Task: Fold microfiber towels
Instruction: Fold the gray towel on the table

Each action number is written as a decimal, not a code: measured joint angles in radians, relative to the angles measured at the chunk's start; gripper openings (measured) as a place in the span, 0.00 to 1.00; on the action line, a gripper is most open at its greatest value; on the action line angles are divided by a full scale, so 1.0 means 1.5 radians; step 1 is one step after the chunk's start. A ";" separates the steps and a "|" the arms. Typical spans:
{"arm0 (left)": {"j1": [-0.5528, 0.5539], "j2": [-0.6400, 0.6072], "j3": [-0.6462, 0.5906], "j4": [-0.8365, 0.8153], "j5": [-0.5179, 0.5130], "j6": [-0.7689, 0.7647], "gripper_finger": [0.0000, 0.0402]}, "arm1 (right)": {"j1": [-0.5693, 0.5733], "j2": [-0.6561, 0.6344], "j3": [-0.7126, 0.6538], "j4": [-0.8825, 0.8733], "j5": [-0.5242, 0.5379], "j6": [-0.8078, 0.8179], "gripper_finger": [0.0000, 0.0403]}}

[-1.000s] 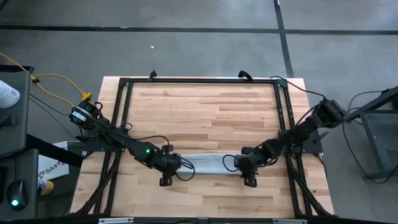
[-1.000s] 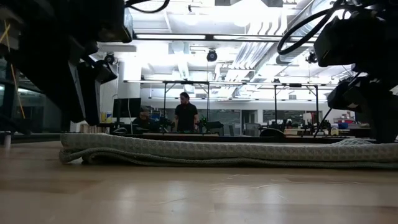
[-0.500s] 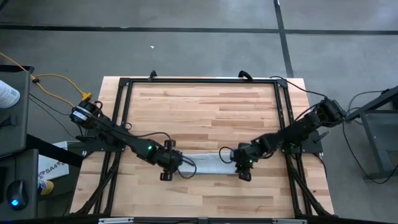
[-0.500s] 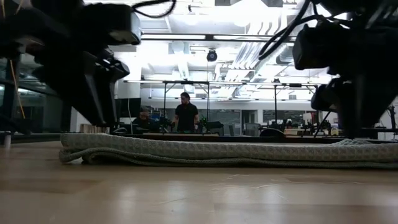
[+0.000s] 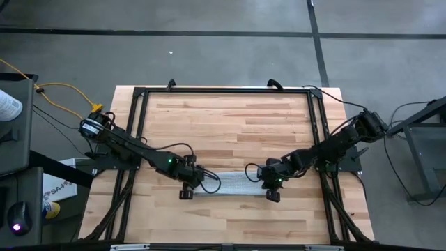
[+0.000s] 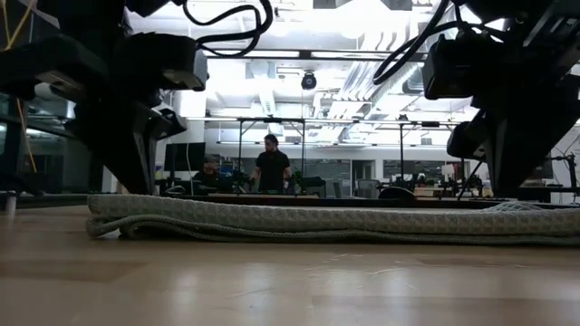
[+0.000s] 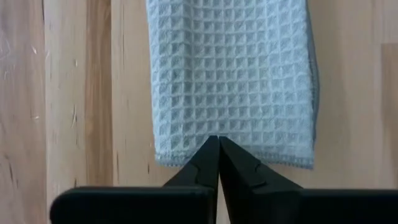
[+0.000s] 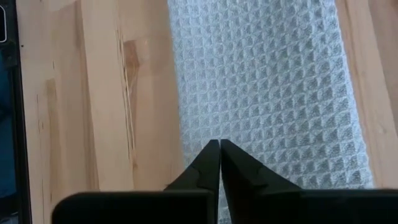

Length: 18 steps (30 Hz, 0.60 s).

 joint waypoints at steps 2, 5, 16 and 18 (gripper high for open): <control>0.000 0.000 0.000 0.008 0.001 0.005 0.02 | 0.000 0.000 0.000 0.000 0.000 0.002 0.01; 0.000 0.000 0.000 0.026 0.001 0.027 0.01 | 0.000 0.000 0.000 -0.004 0.000 0.006 0.01; 0.000 0.000 0.000 0.047 0.005 0.034 0.00 | 0.000 0.001 0.000 -0.024 0.001 0.025 0.01; 0.000 0.006 0.000 0.052 0.013 0.034 0.00 | 0.000 0.004 0.000 -0.025 0.004 0.025 0.00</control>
